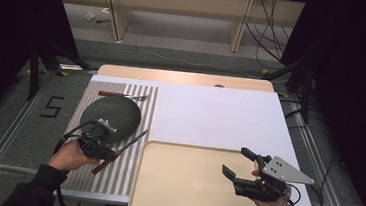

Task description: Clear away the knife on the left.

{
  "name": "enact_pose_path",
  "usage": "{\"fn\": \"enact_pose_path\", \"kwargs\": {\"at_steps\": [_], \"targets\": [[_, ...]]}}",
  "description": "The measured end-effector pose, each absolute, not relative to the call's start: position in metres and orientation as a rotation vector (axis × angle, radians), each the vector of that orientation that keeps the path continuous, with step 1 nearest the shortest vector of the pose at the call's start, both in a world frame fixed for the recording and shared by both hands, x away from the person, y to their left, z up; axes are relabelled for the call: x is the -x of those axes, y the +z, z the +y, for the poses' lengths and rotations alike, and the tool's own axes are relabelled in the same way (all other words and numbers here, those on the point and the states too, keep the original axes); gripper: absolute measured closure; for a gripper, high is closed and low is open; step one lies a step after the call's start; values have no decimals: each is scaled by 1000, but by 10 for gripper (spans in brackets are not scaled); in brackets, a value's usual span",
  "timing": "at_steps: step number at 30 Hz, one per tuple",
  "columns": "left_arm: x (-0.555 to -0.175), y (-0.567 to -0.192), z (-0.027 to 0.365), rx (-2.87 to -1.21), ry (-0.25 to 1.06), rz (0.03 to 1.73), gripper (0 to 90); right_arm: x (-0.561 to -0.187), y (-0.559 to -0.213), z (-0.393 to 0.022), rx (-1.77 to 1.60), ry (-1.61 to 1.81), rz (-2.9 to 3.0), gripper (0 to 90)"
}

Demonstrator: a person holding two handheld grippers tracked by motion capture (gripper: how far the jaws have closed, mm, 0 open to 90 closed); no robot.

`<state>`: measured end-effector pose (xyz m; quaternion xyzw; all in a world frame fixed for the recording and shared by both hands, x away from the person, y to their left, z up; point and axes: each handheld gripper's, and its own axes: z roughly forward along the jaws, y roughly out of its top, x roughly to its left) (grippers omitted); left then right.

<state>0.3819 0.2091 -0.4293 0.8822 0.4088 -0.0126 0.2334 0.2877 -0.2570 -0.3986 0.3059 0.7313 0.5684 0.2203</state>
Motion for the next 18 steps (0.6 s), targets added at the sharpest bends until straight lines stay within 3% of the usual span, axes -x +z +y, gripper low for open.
{"fn": "enact_pose_path", "kwargs": {"at_steps": [8,18], "targets": [[-372,-414,196,-2309,-20,1100,766,-288,-398,-257,-846,1574,2022,192],[-359,-409,169,-2313,-76,1043,765,-287,-398,-257,-844,1574,2022,192]]}}
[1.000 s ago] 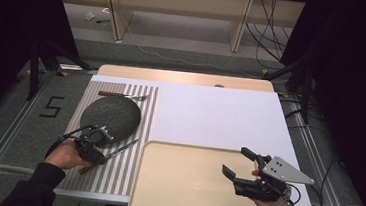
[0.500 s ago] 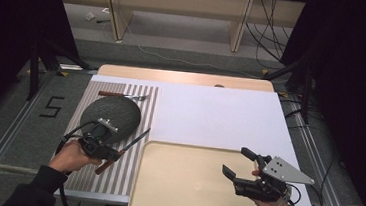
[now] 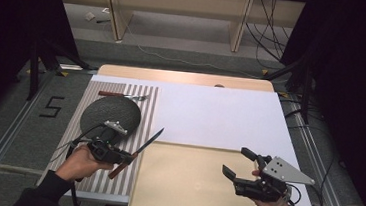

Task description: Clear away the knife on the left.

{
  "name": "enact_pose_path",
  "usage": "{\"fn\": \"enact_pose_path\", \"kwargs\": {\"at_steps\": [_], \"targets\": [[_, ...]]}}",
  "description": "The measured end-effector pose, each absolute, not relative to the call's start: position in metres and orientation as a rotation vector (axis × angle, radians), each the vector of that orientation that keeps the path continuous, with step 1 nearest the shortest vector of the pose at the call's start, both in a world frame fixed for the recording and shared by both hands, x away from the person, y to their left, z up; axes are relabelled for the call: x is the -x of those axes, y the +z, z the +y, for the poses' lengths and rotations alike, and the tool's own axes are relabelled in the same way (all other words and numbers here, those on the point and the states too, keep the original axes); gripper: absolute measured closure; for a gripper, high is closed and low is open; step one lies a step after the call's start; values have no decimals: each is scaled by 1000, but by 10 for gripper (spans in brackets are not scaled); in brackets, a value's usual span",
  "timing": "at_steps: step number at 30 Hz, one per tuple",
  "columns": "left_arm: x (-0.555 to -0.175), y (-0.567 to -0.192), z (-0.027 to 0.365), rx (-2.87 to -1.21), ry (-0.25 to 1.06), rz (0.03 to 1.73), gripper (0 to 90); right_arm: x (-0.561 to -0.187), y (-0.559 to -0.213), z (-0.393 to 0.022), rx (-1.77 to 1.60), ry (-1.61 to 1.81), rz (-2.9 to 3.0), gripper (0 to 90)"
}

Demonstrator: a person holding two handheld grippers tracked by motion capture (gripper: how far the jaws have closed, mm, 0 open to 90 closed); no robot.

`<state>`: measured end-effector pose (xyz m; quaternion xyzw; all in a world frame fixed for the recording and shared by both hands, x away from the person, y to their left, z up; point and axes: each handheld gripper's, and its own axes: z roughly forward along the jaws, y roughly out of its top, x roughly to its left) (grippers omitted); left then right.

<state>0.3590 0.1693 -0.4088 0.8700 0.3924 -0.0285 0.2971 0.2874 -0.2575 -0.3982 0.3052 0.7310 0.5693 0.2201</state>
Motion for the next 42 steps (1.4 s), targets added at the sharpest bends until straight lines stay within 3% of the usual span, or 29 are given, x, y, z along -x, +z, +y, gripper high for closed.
{"fn": "enact_pose_path", "kwargs": {"at_steps": [42], "targets": [[-337,-434,87,-2437,-216,903,764,-287,-398,-257,-836,1574,2031,192]]}}
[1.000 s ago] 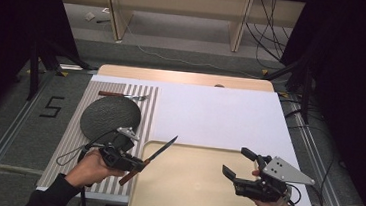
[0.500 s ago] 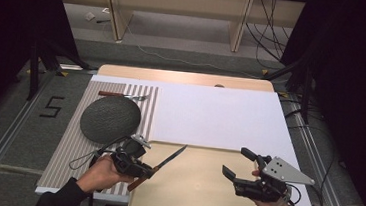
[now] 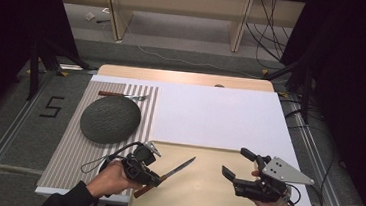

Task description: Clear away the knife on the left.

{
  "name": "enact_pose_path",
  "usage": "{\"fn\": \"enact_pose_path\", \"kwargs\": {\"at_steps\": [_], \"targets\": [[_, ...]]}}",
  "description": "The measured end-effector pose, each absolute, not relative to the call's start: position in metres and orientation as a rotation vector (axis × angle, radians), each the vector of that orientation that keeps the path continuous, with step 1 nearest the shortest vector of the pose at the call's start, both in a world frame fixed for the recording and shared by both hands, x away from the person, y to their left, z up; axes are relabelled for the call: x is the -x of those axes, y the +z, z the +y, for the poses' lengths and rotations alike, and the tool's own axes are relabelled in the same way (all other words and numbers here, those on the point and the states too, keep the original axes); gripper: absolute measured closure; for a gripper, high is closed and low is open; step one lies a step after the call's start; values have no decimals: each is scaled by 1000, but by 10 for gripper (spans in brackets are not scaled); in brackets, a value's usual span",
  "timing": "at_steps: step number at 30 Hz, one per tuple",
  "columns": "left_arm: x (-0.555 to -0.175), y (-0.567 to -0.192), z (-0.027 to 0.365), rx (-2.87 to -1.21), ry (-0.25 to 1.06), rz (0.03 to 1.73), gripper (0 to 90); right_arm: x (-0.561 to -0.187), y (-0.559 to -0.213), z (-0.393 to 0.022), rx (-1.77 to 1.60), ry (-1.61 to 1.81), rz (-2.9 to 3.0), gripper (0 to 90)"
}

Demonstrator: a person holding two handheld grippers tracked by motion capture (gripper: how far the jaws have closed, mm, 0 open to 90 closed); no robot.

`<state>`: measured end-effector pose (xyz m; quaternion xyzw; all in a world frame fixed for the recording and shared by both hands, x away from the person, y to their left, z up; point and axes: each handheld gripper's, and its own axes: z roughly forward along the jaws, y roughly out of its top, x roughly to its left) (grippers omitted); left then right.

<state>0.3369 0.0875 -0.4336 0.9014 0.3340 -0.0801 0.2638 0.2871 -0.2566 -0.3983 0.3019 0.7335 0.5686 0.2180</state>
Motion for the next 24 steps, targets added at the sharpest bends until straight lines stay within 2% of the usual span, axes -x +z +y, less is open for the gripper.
{"fn": "enact_pose_path", "kwargs": {"at_steps": [24], "targets": [[-331,-463,65,-2539,-279,905,757,-287,-398,-257,-834,1576,2032,192]]}}
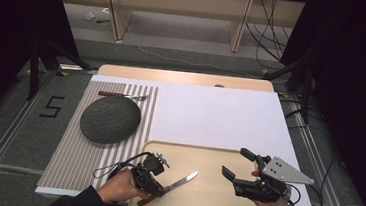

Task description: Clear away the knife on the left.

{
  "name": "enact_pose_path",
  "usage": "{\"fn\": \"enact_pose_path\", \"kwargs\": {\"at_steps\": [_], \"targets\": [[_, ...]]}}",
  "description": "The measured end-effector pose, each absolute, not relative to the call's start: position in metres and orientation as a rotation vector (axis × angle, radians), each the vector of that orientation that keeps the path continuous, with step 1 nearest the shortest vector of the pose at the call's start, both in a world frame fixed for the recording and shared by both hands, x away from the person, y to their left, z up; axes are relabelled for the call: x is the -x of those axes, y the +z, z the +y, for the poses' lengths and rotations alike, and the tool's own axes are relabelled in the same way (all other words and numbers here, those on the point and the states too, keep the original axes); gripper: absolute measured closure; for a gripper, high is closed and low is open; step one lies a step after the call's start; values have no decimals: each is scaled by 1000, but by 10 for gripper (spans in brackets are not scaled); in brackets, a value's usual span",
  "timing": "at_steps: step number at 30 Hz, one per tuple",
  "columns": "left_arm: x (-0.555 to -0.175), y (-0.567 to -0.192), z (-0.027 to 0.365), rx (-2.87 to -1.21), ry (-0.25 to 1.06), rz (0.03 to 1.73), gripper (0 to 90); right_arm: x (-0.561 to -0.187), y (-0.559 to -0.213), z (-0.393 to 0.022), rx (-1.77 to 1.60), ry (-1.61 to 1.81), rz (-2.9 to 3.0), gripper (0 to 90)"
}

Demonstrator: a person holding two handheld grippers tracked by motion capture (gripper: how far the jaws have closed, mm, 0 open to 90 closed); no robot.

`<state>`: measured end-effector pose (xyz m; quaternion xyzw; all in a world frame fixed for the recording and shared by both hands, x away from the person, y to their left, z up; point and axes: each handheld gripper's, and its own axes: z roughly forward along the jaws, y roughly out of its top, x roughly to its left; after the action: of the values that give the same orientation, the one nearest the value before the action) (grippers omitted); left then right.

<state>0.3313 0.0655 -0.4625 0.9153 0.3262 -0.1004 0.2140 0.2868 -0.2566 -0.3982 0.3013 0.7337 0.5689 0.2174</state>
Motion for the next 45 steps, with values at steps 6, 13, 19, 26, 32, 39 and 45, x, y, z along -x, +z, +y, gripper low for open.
{"fn": "enact_pose_path", "kwargs": {"at_steps": [6,13,19,26,32,39,45], "targets": [[-330,-462,64,-2525,-317,865,642,-287,-398,-257,-833,1576,2033,192],[-326,-451,62,-2455,-197,785,423,-287,-398,-257,-833,1575,2034,191],[-323,-446,59,-2402,-83,705,301,-286,-398,-257,-833,1575,2035,192],[-315,-444,53,-2382,-20,595,506,-286,-398,-257,-830,1576,2035,192],[-313,-450,40,-2459,-24,550,740,-287,-398,-256,-830,1576,2035,192],[-315,-458,27,-2557,-5,526,893,-287,-398,-256,-828,1579,2038,192],[-317,-463,20,-2592,8,503,894,-287,-398,-256,-824,1579,2040,192]]}}
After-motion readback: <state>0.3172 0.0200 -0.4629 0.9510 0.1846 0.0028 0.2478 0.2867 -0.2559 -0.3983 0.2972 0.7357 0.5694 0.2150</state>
